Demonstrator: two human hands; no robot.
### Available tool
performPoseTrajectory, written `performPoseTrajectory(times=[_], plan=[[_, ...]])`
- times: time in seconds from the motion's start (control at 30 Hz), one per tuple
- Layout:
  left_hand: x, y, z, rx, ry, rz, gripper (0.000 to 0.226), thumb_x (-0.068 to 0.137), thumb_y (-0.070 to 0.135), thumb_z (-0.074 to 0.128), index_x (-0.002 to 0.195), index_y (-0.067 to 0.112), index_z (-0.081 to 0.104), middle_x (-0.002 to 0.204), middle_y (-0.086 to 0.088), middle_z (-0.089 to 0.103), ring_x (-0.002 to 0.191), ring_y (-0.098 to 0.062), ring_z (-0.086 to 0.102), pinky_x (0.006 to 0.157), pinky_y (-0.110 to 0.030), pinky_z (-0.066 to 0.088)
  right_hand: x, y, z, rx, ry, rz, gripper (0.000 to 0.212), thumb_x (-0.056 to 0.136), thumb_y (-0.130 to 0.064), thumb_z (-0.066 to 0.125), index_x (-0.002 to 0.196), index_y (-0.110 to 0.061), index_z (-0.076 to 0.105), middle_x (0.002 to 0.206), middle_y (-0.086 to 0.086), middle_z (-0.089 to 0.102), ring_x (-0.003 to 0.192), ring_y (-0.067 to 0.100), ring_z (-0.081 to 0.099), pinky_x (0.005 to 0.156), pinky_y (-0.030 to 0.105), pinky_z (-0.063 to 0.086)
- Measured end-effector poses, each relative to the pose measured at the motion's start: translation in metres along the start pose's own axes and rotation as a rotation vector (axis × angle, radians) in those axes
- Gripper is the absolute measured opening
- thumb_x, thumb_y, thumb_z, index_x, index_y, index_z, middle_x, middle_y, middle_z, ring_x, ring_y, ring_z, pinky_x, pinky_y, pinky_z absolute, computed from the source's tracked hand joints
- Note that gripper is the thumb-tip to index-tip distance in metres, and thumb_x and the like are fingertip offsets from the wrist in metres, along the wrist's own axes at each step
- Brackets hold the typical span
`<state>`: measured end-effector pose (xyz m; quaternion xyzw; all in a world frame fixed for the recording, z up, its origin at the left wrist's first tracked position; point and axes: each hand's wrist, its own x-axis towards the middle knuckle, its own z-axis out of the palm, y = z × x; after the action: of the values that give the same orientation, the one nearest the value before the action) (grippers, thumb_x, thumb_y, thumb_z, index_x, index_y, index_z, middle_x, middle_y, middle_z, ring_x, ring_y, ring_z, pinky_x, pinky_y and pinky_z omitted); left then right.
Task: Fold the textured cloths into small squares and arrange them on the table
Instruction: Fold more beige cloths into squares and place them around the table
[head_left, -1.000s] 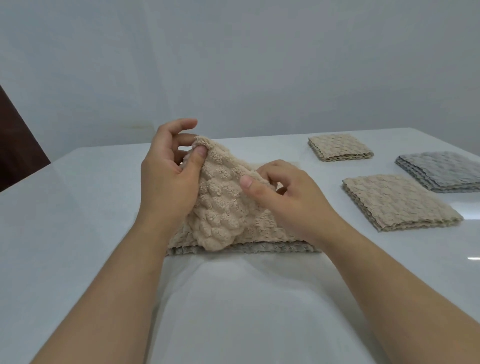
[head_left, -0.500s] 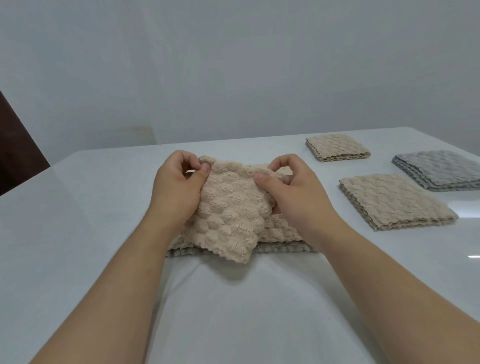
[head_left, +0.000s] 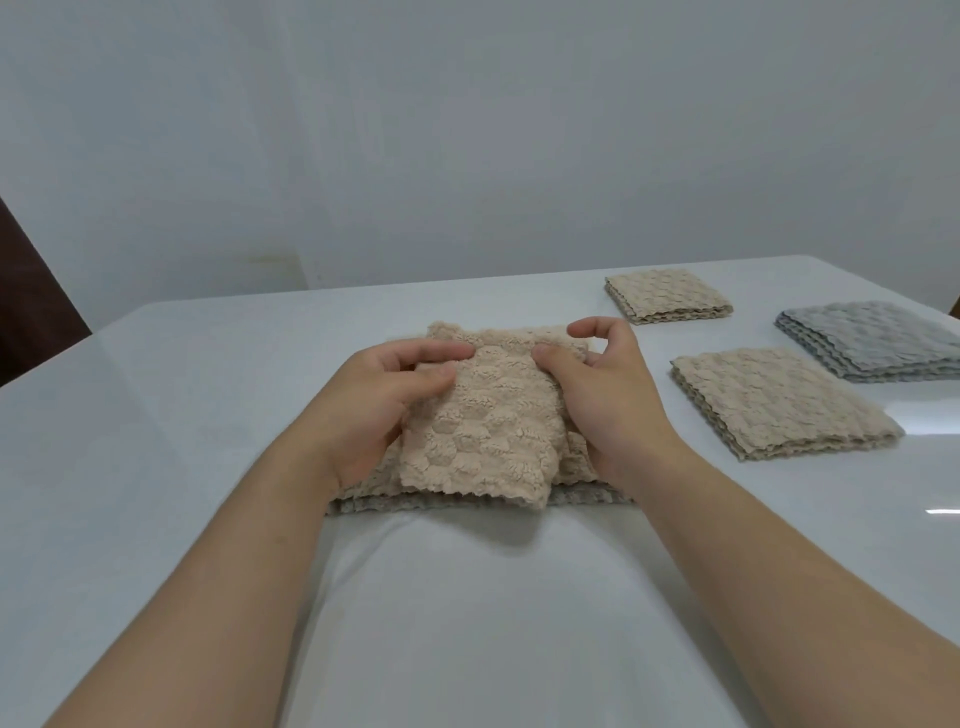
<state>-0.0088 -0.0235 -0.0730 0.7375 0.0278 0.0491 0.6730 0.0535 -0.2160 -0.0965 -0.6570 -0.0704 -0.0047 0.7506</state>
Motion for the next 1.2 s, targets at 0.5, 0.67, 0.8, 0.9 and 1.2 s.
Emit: performPoseTrajectory(times=[0.5,0.67,0.8,0.9,1.2], plan=[[0.01,-0.008,0.003,-0.185,0.281,-0.158,0.02,0.101,0.003,0.057,0.114,0.009,0.07,0.102,-0.019,0.077,0.088,-0.03,0.077,0.074,-0.039,0.063,-0.004,-0.006,0.004,0.127,-0.11,0.225,0.045,0.094,-0.049,0.065,0.13,-0.031,0.044,0.118,0.002,0.065,0.076,0.023,0.073,0.075,0.045,0.062],[0.015,-0.009,-0.003,-0.331,0.451,-0.21,0.02,0.099,0.004,0.059,0.114,-0.006,0.068,0.098,-0.025,0.076,0.089,-0.038,0.076,0.089,-0.053,0.06,-0.016,-0.004,0.008,-0.174,-0.145,-0.05,0.04,0.091,-0.046,0.069,0.12,-0.034,0.044,0.125,-0.009,0.055,0.081,0.02,0.074,0.082,0.048,0.061],[0.014,-0.008,0.003,-0.334,0.465,-0.201,0.018,0.099,0.002,0.056,0.104,-0.009,0.069,0.097,-0.026,0.076,0.086,-0.036,0.076,0.085,-0.051,0.061,-0.027,0.001,0.013,-0.514,-0.197,-0.269,0.034,0.088,-0.046,0.068,0.107,-0.037,0.04,0.11,-0.014,0.055,0.075,0.0,0.061,0.07,0.035,0.051],[0.014,-0.007,0.008,-0.315,0.456,-0.179,0.019,0.099,0.002,0.056,0.109,-0.008,0.068,0.099,-0.027,0.075,0.09,-0.038,0.075,0.087,-0.052,0.061,-0.023,0.007,0.017,-0.662,-0.132,-0.461,0.027,0.089,-0.04,0.067,0.098,-0.032,0.043,0.109,-0.012,0.049,0.086,0.011,0.057,0.075,0.042,0.053],[0.01,-0.005,0.01,-0.196,0.409,-0.195,0.026,0.096,0.01,0.064,0.115,-0.008,0.067,0.104,-0.027,0.074,0.095,-0.042,0.074,0.091,-0.059,0.057,-0.01,0.017,0.012,-0.844,-0.069,-0.887,0.024,0.081,-0.005,0.054,0.079,-0.016,0.075,0.133,0.005,0.06,0.077,0.023,0.066,0.061,0.04,0.056]])
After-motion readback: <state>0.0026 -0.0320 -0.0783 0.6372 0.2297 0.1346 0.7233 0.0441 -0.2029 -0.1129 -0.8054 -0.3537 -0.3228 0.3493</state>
